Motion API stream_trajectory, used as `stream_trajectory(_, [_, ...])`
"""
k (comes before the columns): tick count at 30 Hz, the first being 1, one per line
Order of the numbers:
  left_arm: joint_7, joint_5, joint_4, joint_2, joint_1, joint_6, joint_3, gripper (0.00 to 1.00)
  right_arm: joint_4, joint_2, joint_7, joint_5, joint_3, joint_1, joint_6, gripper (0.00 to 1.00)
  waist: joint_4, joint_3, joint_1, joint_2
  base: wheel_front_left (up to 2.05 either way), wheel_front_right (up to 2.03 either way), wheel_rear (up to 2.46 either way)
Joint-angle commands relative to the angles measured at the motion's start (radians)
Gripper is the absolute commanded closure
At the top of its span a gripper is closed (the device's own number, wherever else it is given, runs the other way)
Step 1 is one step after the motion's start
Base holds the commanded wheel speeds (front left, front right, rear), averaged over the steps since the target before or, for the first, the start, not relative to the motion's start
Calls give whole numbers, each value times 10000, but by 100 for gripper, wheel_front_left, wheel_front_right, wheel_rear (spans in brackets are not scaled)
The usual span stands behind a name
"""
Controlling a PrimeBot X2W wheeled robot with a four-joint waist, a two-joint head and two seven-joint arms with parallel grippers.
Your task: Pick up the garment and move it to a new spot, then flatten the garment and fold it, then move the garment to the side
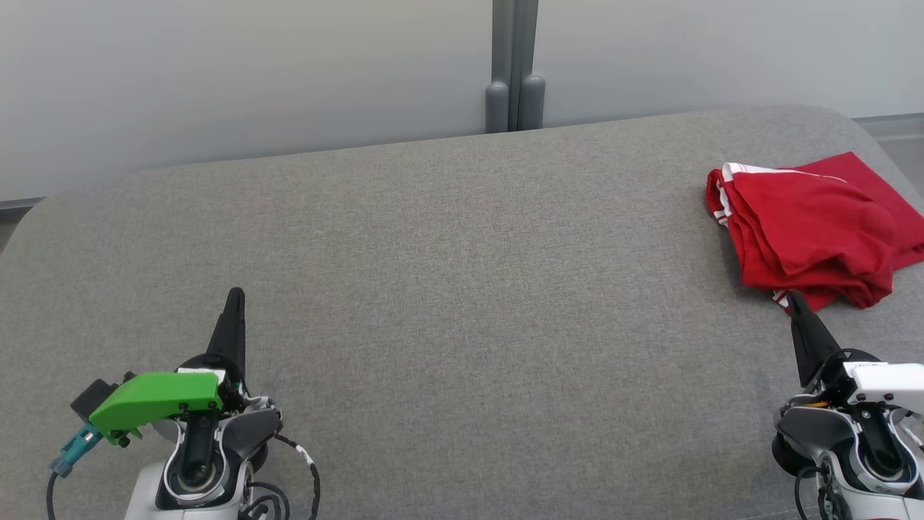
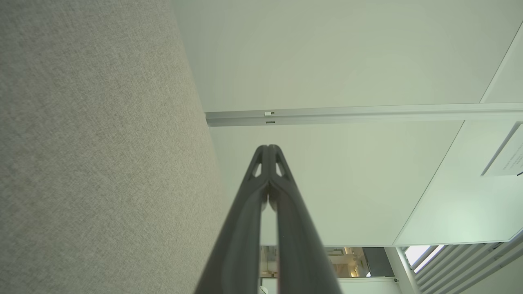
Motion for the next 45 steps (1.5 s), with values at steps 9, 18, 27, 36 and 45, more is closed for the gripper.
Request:
stream_trajectory(9, [11, -52, 21, -4, -152, -63, 33, 100, 18, 16, 43, -41, -46, -120, 4, 100, 0, 0, 0, 0, 0, 0, 0])
stream_trajectory(18, [10, -53, 21, -4, -152, -63, 32, 100, 19, 23, 47, -60, -61, -124, 4, 100, 0, 0, 0, 0, 0, 0, 0])
stream_trajectory(27, [10, -54, 20, -4, -152, -63, 32, 100, 19, 33, 62, -76, -74, -127, 4, 100, 0, 0, 0, 0, 0, 0, 0])
stream_trajectory(36, [9, -54, 20, -4, -152, -63, 31, 100, 19, 42, 71, -89, -86, -131, 4, 100, 0, 0, 0, 0, 0, 0, 0])
stream_trajectory(45, [9, -55, 19, -3, -152, -63, 31, 100, 19, 47, 82, -101, -98, -133, 6, 100, 0, 0, 0, 0, 0, 0, 0])
